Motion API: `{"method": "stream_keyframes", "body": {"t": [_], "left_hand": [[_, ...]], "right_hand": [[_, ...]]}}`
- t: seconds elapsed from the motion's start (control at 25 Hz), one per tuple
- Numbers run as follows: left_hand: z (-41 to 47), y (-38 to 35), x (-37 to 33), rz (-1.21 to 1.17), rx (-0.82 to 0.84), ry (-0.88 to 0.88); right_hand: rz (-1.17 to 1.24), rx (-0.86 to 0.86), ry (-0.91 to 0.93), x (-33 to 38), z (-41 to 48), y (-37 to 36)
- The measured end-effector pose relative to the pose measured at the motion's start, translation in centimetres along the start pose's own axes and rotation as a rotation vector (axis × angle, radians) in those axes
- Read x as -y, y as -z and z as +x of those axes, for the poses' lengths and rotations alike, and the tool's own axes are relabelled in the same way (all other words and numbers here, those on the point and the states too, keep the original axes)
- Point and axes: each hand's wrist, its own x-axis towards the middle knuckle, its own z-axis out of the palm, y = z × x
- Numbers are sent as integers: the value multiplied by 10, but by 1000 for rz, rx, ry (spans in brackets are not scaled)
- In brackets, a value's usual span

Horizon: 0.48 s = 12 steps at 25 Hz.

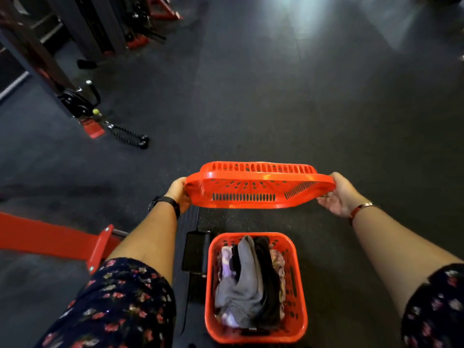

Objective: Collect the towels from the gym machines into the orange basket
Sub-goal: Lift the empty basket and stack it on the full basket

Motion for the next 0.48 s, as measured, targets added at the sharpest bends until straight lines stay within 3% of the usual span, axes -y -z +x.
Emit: {"method": "stream_keyframes", "body": {"t": [0.24, 0.36, 0.48], "left_hand": [[33, 15, 56, 176, 51, 139], [45, 5, 106, 190, 147, 239], [60, -6, 160, 156, 166, 229]], "right_hand": [[-223, 100, -28, -54, 39, 14], [-334, 109, -74, -98, 57, 20], [-470, 108, -116, -144, 81, 37]]}}
